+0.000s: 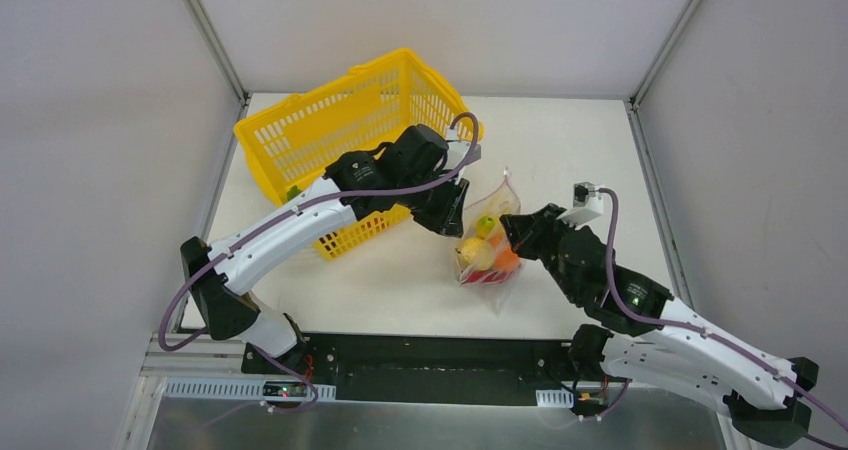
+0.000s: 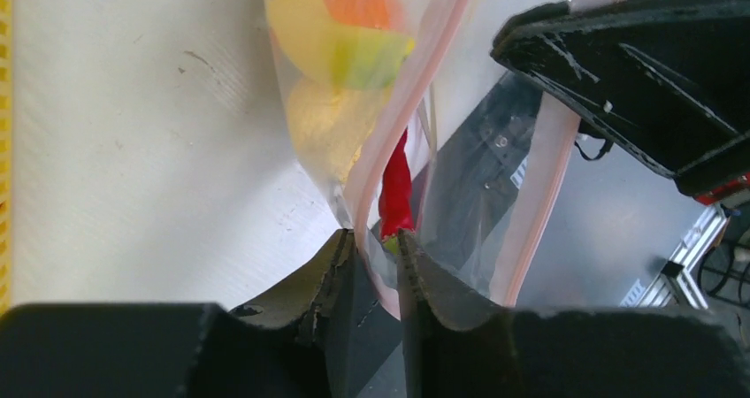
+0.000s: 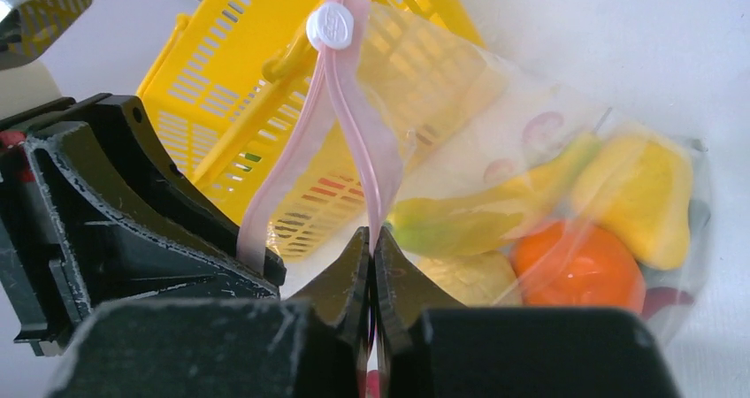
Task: Place the food in the zip-top bag and seal the zipper
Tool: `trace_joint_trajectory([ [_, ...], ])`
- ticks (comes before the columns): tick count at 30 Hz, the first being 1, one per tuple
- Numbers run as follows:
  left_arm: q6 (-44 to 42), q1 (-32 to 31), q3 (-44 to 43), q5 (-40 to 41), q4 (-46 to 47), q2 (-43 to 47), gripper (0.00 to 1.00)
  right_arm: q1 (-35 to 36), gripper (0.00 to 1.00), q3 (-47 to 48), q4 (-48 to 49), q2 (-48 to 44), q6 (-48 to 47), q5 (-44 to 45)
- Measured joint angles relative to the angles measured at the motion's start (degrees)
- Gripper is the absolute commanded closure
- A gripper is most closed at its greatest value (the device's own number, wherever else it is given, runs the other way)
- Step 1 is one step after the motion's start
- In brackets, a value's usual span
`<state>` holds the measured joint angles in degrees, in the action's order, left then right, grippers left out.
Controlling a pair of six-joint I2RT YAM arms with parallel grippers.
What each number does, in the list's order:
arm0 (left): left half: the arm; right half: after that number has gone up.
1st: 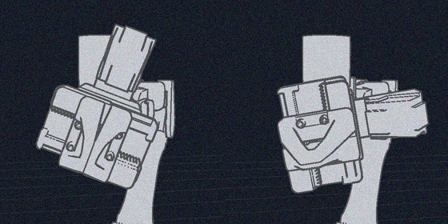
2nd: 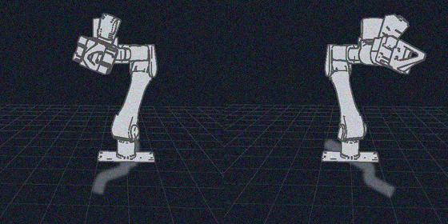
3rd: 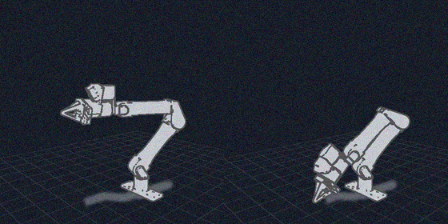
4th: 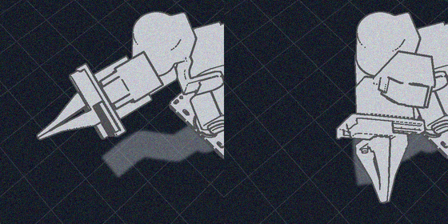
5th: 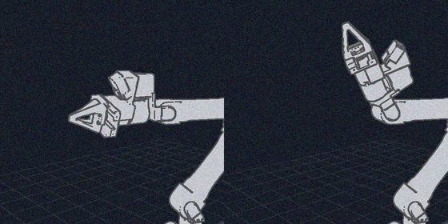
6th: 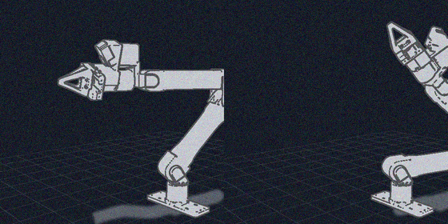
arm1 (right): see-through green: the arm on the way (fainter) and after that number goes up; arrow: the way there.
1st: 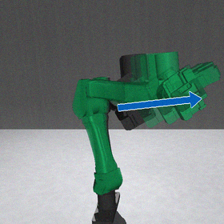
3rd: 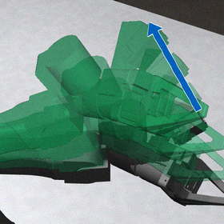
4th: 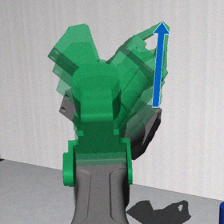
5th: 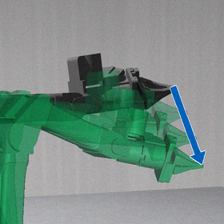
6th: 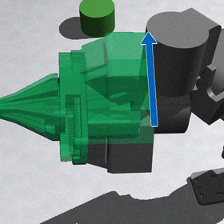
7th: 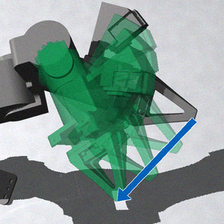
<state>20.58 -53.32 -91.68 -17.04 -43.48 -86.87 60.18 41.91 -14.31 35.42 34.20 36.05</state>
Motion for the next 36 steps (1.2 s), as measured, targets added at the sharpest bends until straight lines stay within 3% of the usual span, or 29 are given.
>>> trace_joint_trajectory([
  [6, 0.52, 0.00, -0.09, 4.57, -1.73, 1.33, 0.44, 0.00, 0.97, -0.07, -0.07, -1.03, 0.35, -0.09],
  [18, 1.16, 0.00, 2.73, 14.51, -3.52, 10.97, 0.33, 0.00, 0.97, -0.13, 3.26, 4.61, 0.04, -2.25],
  [29, 7.04, 0.00, 19.61, 14.29, 6.25, 18.08, 0.31, -2.75, 0.97, 3.10, 5.68, 14.34, -0.35, -5.20],
  [36, 12.81, -1.09, 32.89, 12.48, 18.71, 26.29, 0.30, -5.55, 0.97, 3.85, 5.66, 15.37, 0.20, -8.81],
])
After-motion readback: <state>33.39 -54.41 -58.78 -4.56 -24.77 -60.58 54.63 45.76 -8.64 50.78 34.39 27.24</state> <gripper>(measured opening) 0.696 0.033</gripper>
